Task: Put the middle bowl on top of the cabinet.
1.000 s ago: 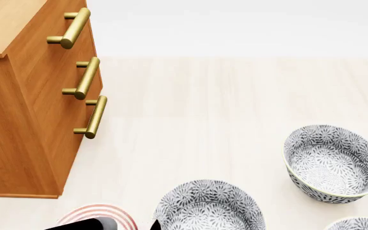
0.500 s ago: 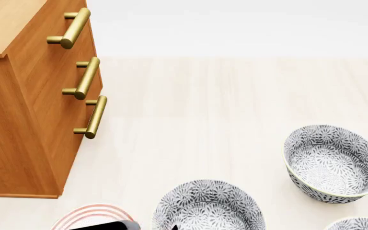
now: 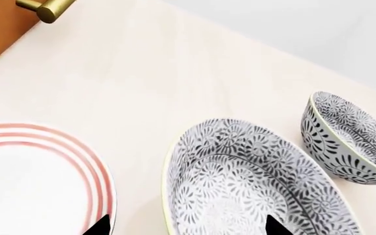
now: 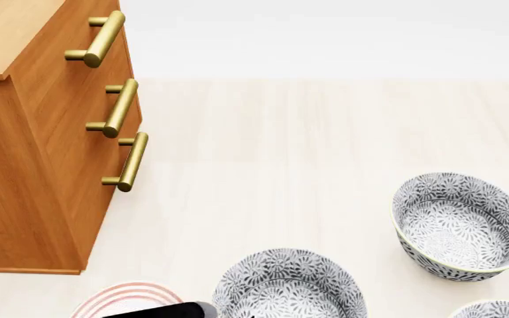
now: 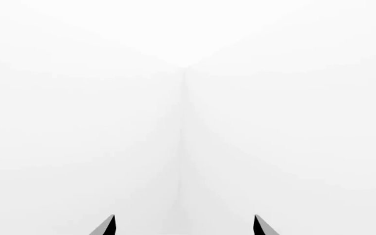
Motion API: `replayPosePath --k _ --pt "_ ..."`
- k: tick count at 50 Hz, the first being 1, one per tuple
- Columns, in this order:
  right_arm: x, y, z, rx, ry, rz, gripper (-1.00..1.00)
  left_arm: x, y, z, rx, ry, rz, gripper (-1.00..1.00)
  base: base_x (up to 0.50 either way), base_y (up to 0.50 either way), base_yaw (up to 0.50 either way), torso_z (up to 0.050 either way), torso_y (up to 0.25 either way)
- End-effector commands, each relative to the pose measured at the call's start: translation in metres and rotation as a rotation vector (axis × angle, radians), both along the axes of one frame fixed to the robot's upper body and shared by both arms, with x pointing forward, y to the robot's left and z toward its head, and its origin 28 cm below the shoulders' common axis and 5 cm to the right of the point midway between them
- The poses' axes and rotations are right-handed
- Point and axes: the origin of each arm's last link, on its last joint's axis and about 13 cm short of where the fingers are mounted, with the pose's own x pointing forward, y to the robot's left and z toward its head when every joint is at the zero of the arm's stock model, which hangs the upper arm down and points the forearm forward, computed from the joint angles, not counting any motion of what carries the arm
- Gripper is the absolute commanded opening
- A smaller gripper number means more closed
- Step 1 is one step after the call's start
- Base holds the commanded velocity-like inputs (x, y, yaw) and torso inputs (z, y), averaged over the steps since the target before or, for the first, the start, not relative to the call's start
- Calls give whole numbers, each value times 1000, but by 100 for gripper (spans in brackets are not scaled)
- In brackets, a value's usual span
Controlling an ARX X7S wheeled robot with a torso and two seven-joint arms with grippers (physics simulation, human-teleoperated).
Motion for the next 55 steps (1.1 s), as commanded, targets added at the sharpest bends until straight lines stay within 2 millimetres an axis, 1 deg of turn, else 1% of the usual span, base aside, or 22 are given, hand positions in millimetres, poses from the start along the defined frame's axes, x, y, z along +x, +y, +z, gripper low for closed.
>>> replayPosePath --k 1,29,41,49,55 --pt "0 0 0 -3 -1 2 100 5 -5 -9 18 19 -6 100 0 0 0 0 0" --pt "0 2 1 -7 -6 5 100 6 -13 -16 26 28 -39 100 0 0 0 0 0" --pt "-2 2 2 -10 -8 5 100 17 -16 -26 35 48 -35 100 0 0 0 0 0" --pt "-2 3 2 -13 -8 9 100 18 -17 -31 38 57 -40 100 0 0 0 0 0" --pt "-2 4 2 -14 -8 10 100 19 -18 -31 32 56 -47 100 0 0 0 0 0"
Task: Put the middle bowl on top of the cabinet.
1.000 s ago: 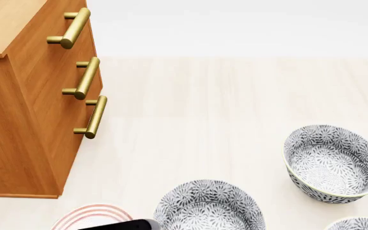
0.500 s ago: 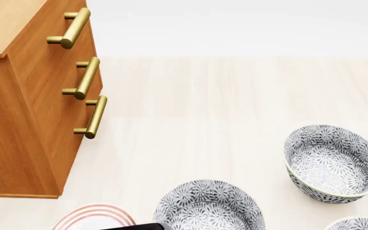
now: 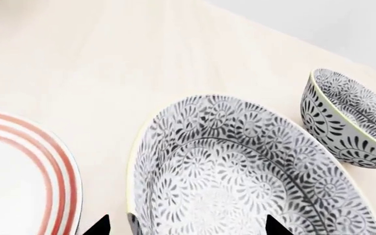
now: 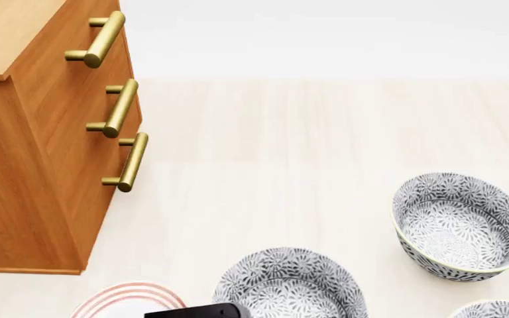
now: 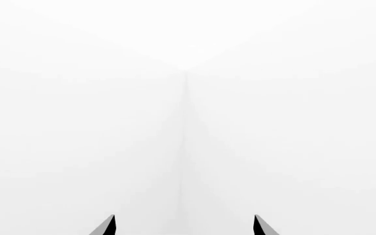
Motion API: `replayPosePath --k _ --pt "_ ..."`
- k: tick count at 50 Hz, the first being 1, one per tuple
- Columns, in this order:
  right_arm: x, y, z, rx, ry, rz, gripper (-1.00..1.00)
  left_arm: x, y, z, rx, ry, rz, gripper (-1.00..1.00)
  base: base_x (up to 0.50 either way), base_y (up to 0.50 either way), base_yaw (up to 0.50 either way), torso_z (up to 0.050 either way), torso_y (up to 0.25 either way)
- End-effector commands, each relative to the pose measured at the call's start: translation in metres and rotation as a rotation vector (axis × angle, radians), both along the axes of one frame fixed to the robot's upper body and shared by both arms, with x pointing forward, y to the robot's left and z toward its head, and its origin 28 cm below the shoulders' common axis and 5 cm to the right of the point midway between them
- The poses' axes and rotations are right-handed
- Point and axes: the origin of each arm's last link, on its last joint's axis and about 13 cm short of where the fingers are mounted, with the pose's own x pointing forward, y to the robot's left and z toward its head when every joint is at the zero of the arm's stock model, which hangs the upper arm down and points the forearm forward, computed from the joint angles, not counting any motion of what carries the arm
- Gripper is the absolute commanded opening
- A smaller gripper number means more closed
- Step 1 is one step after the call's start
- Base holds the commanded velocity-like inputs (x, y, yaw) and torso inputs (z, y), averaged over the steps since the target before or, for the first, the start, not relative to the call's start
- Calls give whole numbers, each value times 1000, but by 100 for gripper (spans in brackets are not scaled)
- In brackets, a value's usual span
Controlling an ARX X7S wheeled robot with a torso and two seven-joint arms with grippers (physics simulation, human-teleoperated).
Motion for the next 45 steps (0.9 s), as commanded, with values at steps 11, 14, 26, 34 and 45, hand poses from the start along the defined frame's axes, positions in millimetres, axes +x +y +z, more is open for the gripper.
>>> replayPosePath --k 11,14,26,34,45 --pt "-2 1 1 -4 -6 2 100 4 2 -13 -10 55 3 100 0 0 0 0 0" --pt "-1 2 1 -6 -5 4 100 5 3 -11 -29 43 10 -100 0 0 0 0 0" --pt "-2 1 2 -6 -8 2 100 -13 8 17 -169 -208 -79 -100 0 0 0 7 27" --pt "-2 1 2 -6 -10 2 100 -29 11 42 -169 -338 -99 -100 0 0 0 50 90" --pt "-2 1 3 -6 -15 1 100 -36 13 54 -159 -423 -102 -100 0 0 0 50 56"
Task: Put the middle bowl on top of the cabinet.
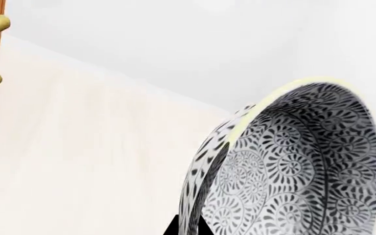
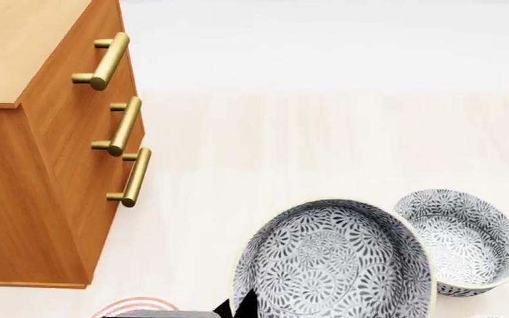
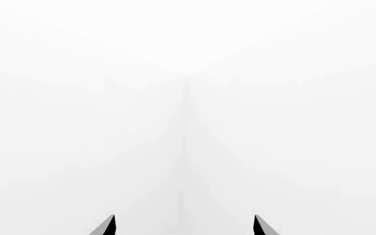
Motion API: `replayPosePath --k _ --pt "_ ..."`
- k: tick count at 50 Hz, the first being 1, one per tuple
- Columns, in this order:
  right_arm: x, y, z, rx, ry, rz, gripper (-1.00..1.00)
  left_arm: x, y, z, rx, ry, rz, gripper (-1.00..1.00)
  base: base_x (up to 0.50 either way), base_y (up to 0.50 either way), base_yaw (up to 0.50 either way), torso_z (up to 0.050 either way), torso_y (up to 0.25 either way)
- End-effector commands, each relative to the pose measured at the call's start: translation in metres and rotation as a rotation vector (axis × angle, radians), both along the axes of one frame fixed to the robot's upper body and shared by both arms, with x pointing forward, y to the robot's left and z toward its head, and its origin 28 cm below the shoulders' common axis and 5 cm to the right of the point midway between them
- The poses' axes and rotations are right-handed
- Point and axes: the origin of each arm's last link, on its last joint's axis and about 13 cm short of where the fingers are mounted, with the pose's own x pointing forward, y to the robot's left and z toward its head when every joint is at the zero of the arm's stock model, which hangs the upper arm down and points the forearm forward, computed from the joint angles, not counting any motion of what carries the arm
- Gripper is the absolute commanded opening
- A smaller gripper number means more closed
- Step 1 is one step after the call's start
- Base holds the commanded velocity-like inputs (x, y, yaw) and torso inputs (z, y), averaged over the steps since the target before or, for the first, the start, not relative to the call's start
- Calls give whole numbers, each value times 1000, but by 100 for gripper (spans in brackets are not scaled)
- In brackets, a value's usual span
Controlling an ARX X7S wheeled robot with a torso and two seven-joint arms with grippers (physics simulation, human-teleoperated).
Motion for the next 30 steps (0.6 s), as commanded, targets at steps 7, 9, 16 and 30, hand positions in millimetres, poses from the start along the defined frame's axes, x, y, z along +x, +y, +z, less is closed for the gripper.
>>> replayPosePath --k 7,9,16,30 --pt "0 0 1 -1 -8 -1 100 -14 5 27 2 -191 -8 -100 0 0 0 50 0" --pt "0 0 1 0 -10 -3 100 -17 6 32 24 -248 4 -100 0 0 0 50 0" --pt "2 2 0 0 -10 0 100 -23 9 51 40 -347 9 -100 0 0 0 50 0" --pt "4 2 0 2 -20 -4 100 -35 22 118 43 -556 9 -100 0 0 0 49 37"
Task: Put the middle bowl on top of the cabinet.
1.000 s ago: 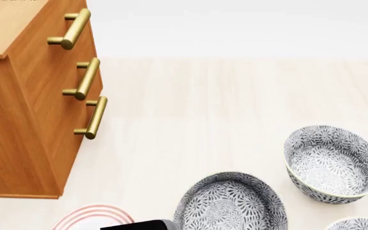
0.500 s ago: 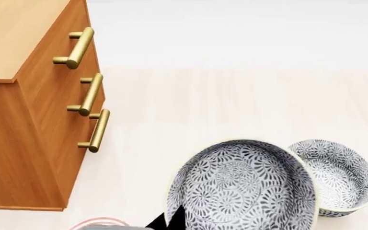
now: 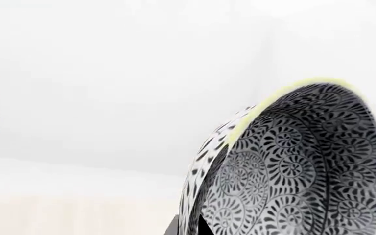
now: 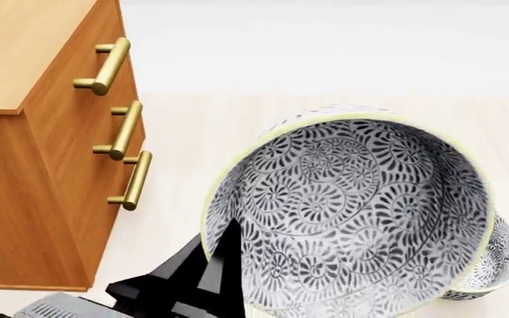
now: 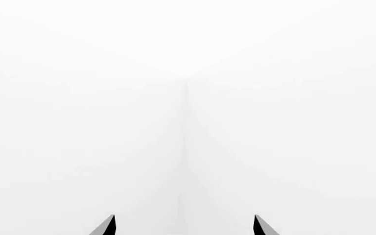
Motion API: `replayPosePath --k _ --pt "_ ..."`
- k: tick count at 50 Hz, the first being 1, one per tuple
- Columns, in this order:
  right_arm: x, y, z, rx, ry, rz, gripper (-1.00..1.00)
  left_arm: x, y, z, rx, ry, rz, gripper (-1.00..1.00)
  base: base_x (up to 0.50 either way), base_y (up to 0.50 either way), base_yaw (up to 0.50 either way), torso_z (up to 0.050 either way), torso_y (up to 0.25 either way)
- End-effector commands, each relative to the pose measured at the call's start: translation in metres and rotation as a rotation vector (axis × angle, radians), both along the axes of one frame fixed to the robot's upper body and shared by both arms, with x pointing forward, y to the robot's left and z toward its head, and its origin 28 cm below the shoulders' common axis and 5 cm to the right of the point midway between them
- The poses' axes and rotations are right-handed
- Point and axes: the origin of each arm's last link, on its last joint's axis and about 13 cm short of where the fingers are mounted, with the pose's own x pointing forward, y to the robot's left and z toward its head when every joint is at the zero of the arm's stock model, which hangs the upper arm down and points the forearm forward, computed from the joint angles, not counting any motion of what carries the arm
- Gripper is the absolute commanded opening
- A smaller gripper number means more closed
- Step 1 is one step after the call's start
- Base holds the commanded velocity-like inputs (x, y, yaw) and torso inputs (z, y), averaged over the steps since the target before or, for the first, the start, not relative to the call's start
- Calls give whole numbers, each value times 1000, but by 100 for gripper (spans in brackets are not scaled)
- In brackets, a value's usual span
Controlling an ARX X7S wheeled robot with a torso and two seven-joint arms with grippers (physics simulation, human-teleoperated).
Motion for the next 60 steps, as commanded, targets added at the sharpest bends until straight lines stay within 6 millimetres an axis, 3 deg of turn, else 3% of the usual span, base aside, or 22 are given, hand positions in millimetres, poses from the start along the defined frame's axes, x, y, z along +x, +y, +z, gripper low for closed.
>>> replayPosePath --k 1,5,14,35,40,49,60 --pt "1 1 0 1 -7 -3 100 -12 12 50 -8 -183 -6 -100 0 0 0 9 0" --pt "2 2 0 1 -8 -5 100 -14 15 70 -24 -196 -48 -100 0 0 0 0 0" --pt "0 5 0 -1 -20 -13 100 -18 37 150 -105 -201 -73 -100 0 0 0 0 0" --pt "3 14 -1 2 -25 -14 100 -4 53 213 -148 174 -113 -100 0 0 0 0 0" --pt "4 15 -2 1 -22 -10 100 20 59 233 -254 299 72 -100 0 0 0 0 0" --pt "4 15 -1 0 -24 -10 100 84 70 267 -361 453 494 -100 0 0 0 0 0" --pt "3 12 -1 0 -22 -8 100 137 79 279 -424 556 801 -100 0 0 0 0 0"
